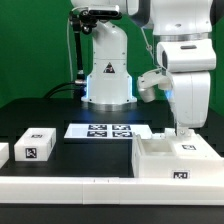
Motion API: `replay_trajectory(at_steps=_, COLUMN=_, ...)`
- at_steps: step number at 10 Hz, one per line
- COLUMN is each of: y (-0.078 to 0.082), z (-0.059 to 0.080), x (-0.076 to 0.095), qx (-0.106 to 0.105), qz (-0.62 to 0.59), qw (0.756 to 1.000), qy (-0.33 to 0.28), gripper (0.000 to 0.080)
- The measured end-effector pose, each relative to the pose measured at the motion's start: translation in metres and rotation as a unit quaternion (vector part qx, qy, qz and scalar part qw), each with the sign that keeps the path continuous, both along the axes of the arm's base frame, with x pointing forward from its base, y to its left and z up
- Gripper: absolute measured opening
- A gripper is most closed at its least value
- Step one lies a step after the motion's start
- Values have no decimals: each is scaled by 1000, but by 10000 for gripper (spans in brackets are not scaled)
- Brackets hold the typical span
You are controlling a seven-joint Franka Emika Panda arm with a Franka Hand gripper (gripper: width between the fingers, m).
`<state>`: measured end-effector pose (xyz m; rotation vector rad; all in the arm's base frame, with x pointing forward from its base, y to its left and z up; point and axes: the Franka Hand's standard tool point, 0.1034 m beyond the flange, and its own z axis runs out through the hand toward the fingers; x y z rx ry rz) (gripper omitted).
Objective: Assemble cabinet
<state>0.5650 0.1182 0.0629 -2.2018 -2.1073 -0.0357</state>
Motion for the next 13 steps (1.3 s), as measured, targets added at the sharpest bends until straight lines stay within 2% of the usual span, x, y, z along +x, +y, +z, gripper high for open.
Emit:
replay_trajectory(at_steps=2, y=-1, z=-1, x=16, qx=4, qz=-2, qw=1000, qy=-8, gripper=61)
replay_trajectory(at_steps=7, y=-2, z=-2, x=18, qx=5, qz=0, qw=1000, qy=-9, gripper=64)
replay_trajectory(at_steps=8, y=-2, z=-2, x=18, qx=5, qz=0, qw=1000, qy=-9, gripper=273)
replay_trajectory(at_steps=9, y=-2, z=-2, x=18, qx=5, qz=-1, qw=1000, qy=-9, gripper=273)
replay_trajectory(at_steps=10, y=-3, z=6, x=18, qx=3, qz=-6, qw=1000, qy=-13, gripper=485)
replay_trajectory(at_steps=11, y=-3, z=18, x=14, qx=-1, qz=-11, qw=1000, qy=-18, gripper=597)
replay_trajectory(at_steps=12, y=-3, z=27, x=5, qx=-4, qz=-21, qw=999, qy=-24, gripper=634)
replay_trajectory(at_steps=13, y=-3, z=31, x=-6, qx=-7, qz=-24, qw=999, qy=-26, gripper=634)
